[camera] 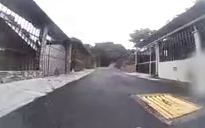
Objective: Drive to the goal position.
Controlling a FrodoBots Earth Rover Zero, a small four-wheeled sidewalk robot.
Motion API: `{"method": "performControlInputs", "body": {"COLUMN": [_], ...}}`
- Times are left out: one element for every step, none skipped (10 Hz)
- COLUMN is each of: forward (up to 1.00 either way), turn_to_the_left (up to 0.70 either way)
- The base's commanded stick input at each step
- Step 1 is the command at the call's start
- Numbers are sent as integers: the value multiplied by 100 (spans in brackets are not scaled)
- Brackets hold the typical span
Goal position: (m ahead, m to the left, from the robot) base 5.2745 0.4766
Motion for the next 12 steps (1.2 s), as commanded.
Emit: {"method": "performControlInputs", "body": {"forward": [50,50,50,50,50,50,50,50,50,50,50,50], "turn_to_the_left": [1,1,1,1,1,1,1,1,1,1,1,1]}}
